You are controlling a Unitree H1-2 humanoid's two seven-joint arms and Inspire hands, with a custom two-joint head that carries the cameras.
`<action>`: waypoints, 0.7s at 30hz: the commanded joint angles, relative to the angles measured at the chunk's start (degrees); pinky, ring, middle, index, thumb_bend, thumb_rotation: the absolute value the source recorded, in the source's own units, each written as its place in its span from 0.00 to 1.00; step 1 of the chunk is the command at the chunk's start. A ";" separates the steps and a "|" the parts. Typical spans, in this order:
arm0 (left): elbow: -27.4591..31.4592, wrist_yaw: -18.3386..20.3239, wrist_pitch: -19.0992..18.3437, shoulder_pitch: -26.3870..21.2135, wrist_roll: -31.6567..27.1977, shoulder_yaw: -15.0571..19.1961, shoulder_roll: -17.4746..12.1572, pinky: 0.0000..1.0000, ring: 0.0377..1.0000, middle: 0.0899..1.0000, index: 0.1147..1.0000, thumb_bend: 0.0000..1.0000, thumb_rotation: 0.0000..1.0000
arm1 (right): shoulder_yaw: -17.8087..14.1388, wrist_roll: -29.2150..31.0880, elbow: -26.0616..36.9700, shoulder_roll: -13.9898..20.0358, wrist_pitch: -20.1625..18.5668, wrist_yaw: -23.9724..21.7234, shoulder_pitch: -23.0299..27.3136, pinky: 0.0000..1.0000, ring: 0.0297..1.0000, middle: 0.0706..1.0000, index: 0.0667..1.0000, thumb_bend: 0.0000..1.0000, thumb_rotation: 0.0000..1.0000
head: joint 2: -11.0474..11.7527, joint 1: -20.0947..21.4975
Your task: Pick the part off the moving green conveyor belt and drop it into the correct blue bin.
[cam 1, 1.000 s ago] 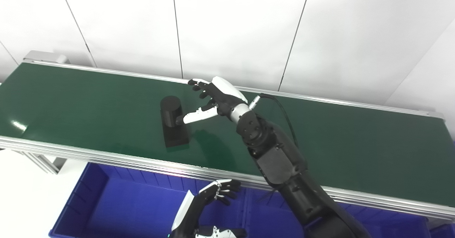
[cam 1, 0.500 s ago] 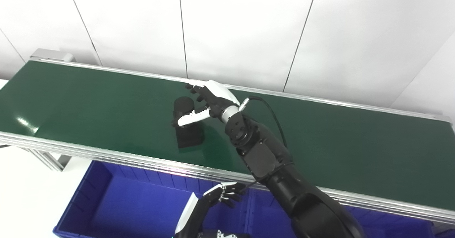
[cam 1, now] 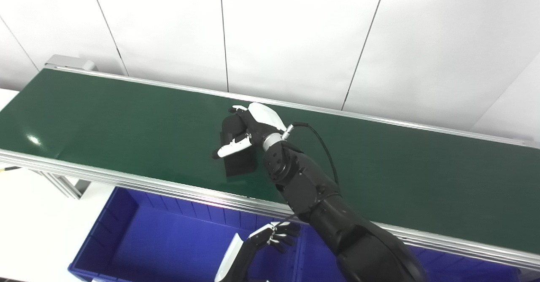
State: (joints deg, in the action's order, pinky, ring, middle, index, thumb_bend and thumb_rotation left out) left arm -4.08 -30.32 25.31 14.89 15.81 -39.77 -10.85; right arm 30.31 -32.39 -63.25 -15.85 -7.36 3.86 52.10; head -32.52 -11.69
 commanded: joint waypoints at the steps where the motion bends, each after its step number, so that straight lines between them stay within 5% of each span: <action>1: 2.10 -0.09 1.61 0.40 0.98 0.02 0.55 0.53 0.61 0.66 0.68 0.90 0.43 | 0.40 -0.33 -0.18 -1.60 3.46 1.81 2.32 0.46 0.60 0.79 0.85 0.71 0.08 | -0.20 0.13; 2: 2.18 -0.12 1.61 0.51 1.04 0.06 0.55 0.53 0.60 0.66 0.68 0.90 0.43 | 0.83 -0.85 -0.70 -1.34 4.70 3.08 2.12 0.41 0.51 0.59 0.82 0.62 0.03 | -0.26 0.19; 4: 2.38 0.06 1.61 0.68 0.97 0.20 0.52 0.53 0.60 0.65 0.69 0.90 0.43 | 1.80 -1.81 -1.93 -0.93 6.82 5.46 1.96 0.42 0.45 0.51 0.75 0.56 0.01 | -0.44 0.35; 10: 2.32 -0.30 1.61 0.27 1.54 0.19 0.04 0.52 0.59 0.66 0.70 0.88 0.42 | 1.73 -1.80 -3.47 -0.78 7.43 8.66 2.24 0.33 0.44 0.52 0.48 0.49 0.00 | -0.88 1.12; 21: 2.18 0.12 1.61 -0.82 0.27 0.67 -0.89 0.55 0.62 0.65 0.69 0.87 0.42 | -1.45 -0.41 1.49 1.60 13.39 17.79 -2.94 0.32 0.45 0.55 0.45 0.49 0.00 | -1.71 3.55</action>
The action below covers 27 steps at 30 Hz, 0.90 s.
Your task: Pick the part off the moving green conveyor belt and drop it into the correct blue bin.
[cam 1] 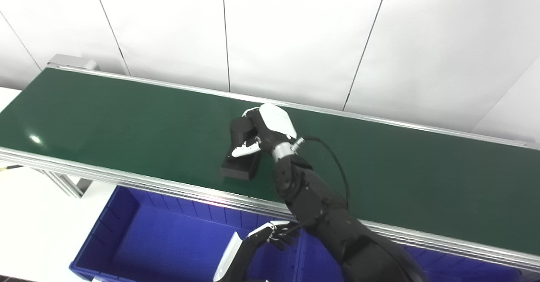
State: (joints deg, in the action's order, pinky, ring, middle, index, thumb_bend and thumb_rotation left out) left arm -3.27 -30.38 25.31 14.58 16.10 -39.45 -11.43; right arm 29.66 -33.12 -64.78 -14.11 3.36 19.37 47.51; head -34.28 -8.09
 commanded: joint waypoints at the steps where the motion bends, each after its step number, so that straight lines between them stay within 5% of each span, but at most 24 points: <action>1: 1.41 0.32 1.61 -0.57 -0.12 0.50 -0.40 0.55 0.62 0.65 0.69 0.87 0.43 | -1.13 0.48 3.95 0.04 2.72 2.32 1.15 0.32 0.46 0.55 0.45 0.49 0.00 | -0.10 0.41; 8: 1.58 1.64 1.61 -1.57 -2.65 0.39 -1.37 0.56 0.63 0.67 0.71 0.85 0.39 | -3.06 0.68 20.09 3.84 0.56 1.06 -6.43 0.32 0.45 0.56 0.45 0.48 0.00 | -1.73 3.26; 19: 4.58 8.56 1.59 -1.11 -6.65 4.46 -3.37 0.63 0.70 0.73 0.75 0.79 0.41 | -8.64 1.29 59.90 8.95 -12.67 -10.03 -23.43 0.32 0.43 0.53 0.47 0.49 0.00 | -6.65 10.44; 27: 5.98 14.38 1.60 -0.58 -8.98 9.64 -3.90 0.64 0.70 0.73 0.75 0.80 0.40 | -12.51 0.62 75.60 12.86 -17.48 -14.84 -31.73 0.30 0.43 0.53 0.48 0.49 0.00 | -9.01 13.34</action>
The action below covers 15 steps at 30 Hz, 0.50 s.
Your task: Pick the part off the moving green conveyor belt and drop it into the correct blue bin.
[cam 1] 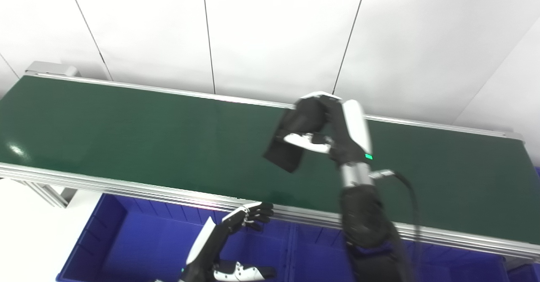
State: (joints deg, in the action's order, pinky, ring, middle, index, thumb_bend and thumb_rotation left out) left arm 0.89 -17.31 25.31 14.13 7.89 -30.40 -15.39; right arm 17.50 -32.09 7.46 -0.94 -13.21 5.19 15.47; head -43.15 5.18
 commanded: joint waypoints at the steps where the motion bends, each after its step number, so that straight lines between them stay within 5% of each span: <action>1: 1.92 2.36 1.59 -0.10 -1.40 1.40 0.09 0.64 0.70 0.73 0.74 0.81 0.39 | -0.94 -0.27 5.04 0.09 -1.45 -1.11 -0.82 0.30 0.43 0.52 0.48 0.49 0.00 | -0.54 0.42; 15: 1.09 14.10 1.59 -1.90 -4.83 11.14 0.68 0.63 0.69 0.72 0.72 0.80 0.38 | -2.98 -0.47 17.31 5.03 -0.94 -3.60 -20.62 0.30 0.42 0.53 0.46 0.49 0.00 | -4.10 4.04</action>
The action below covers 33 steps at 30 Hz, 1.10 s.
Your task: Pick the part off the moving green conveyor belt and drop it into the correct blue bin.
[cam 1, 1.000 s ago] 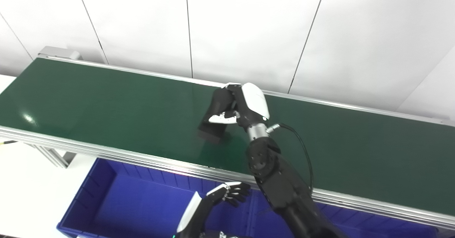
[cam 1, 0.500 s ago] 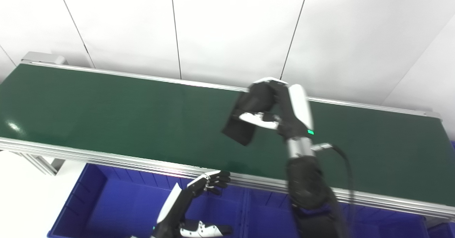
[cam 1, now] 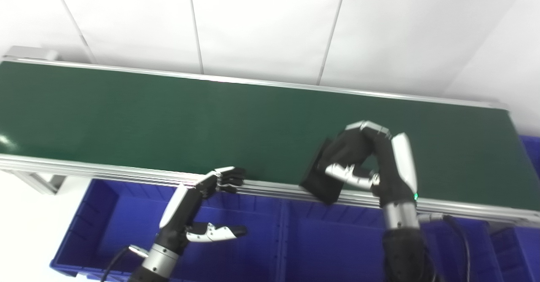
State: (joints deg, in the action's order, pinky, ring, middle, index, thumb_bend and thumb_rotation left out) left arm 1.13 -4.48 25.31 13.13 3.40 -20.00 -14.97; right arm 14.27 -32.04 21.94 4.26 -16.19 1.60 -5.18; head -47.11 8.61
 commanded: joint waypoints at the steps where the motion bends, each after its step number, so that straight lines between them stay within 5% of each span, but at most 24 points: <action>1: 0.69 1.84 1.60 -1.16 -0.29 1.19 0.29 0.63 0.69 0.72 0.72 0.80 0.37 | 0.52 -0.78 3.02 -0.12 1.79 -0.22 -1.16 0.30 0.42 0.53 0.46 0.48 0.00 | -0.25 0.98; 10: -2.24 6.61 1.58 -2.28 -1.84 4.55 0.48 0.62 0.69 0.73 0.73 0.80 0.39 | 3.40 -5.64 -1.99 -0.32 -0.23 -1.22 -5.21 0.31 0.43 0.54 0.45 0.49 0.00 | -0.45 5.91; 25: -4.05 15.69 1.62 -1.38 -6.14 9.76 0.30 0.64 0.69 0.72 0.74 0.83 0.38 | 7.01 -17.60 -11.55 -1.32 -6.93 -1.91 -2.49 0.31 0.42 0.47 0.50 0.49 0.00 | -1.33 11.31; 33: -3.40 20.41 1.62 -1.17 -7.43 11.99 0.60 0.64 0.70 0.73 0.74 0.82 0.37 | 7.44 -22.72 -12.85 -3.08 -10.61 -2.91 -1.39 0.32 0.45 0.55 0.48 0.49 0.00 | -1.85 15.17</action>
State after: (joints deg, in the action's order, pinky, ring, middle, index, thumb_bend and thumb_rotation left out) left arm -3.69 14.79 25.31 12.28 -3.14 -8.63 -14.53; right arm 21.37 -52.89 7.70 2.27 -26.28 -1.77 -7.36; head -48.78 23.38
